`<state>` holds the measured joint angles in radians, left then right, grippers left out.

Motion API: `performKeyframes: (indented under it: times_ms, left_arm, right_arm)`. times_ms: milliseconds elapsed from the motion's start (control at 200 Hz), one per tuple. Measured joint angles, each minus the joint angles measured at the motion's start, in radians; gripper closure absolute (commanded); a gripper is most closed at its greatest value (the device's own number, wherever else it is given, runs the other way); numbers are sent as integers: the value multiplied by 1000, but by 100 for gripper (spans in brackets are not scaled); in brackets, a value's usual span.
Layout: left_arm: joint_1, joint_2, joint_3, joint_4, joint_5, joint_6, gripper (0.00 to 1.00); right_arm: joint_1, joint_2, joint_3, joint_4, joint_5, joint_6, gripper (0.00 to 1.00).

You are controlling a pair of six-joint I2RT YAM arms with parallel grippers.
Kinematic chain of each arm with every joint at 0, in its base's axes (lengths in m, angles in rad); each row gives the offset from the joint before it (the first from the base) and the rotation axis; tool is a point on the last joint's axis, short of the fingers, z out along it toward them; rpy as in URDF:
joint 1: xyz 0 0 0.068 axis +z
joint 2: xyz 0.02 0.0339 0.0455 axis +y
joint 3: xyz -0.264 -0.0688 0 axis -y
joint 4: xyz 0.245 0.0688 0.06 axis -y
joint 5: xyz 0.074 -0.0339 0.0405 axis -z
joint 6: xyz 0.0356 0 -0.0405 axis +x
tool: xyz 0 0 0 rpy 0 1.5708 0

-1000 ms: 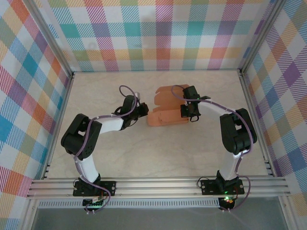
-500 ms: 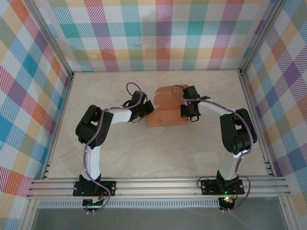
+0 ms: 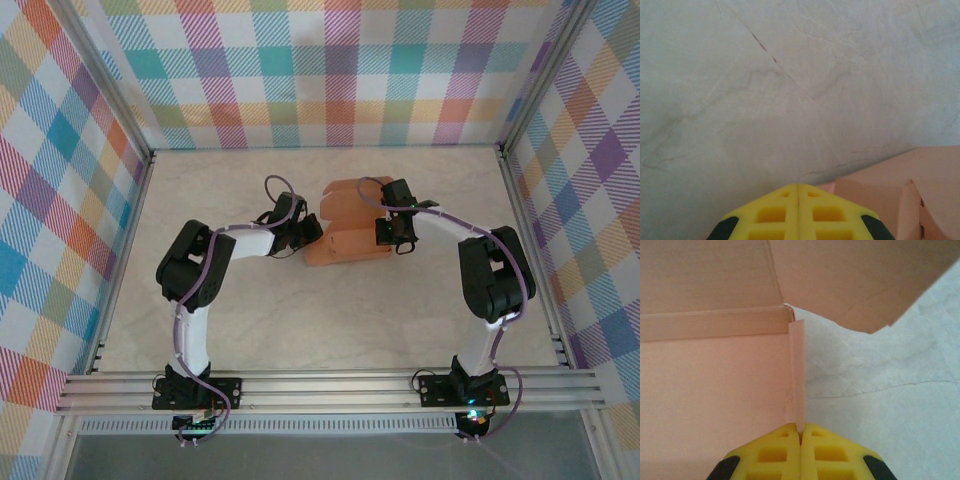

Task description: Fold the paper box

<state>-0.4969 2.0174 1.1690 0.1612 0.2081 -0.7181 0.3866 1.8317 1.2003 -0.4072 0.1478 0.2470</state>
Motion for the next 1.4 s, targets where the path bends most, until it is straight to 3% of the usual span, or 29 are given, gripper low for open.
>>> performKeyframes:
  times_ms: [270, 800, 1400]
  left_arm:
    - [-1, -86, -65, -21, -73, -1, 100]
    - [-16, -56, -75, 86, 41, -114, 100]
    - [-46, 54, -8, 139, 64, -184, 100]
  right_arm:
    - [0, 0, 0, 0, 0, 1, 100]
    - [0, 0, 0, 3, -3, 7, 100]
    - [0, 2, -11, 44, -71, 8, 100]
